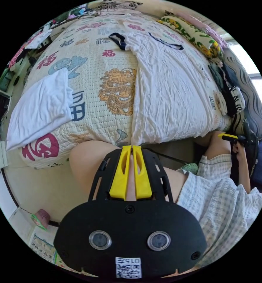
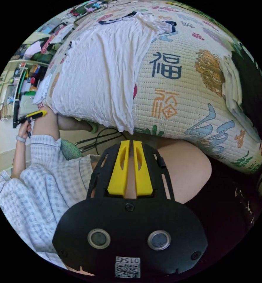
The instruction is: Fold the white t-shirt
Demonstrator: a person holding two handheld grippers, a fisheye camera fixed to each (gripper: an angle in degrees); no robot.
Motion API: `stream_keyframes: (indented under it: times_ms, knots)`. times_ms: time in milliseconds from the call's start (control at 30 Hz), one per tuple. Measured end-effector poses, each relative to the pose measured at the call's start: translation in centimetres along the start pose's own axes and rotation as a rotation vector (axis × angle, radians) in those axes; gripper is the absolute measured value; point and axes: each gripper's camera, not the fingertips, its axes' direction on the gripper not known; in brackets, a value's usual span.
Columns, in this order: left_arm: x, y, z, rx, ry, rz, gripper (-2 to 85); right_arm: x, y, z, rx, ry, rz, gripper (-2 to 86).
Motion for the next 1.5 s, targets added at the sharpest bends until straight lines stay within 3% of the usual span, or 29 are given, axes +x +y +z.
stream_keyframes:
  times_ms: [167, 367, 533, 800, 1000, 1067, 1233, 1500]
  knots:
    - [3.0, -0.6, -5.2, 0.207, 0.083, 0.095, -0.4, 0.3, 1.2, -1.5, 0.206, -0.022, -0.006, -0.2]
    - [11.2, -6.8, -11.3, 0.288, 0.062, 0.319, 0.0, -0.5, 0.7, -4.0, 0.501, 0.12, -0.02, -0.2]
    - [19.9, -16.1, -13.5, 0.301, 0.043, 0.542, 0.6, 1.2, -2.0, -4.4, 0.632, 0.004, 0.024, 0.1]
    - [34.9, -33.9, -9.5, 0.255, 0.033, 0.698, 1.3, 4.9, -8.2, -3.6, 0.657, 0.05, 0.135, -0.3]
    - [43.9, -44.3, -1.1, 0.023, 0.042, 0.739, 4.4, 8.7, -12.5, -3.5, 0.674, -0.12, 0.159, 0.6]
    - [46.0, -46.6, 1.7, -0.02, -0.037, 0.757, 5.6, 9.4, -13.8, -3.3, 0.658, -0.158, 0.157, 1.0]
    - [47.0, -49.9, 5.2, -0.073, -0.144, 0.742, 5.4, 9.0, -17.7, -2.0, 0.511, -0.175, 0.08, 1.2]
    - [44.7, -52.0, 2.1, 0.126, 0.077, 0.694, 0.7, 7.5, -15.6, -3.9, 0.628, -0.032, 0.101, 0.0]
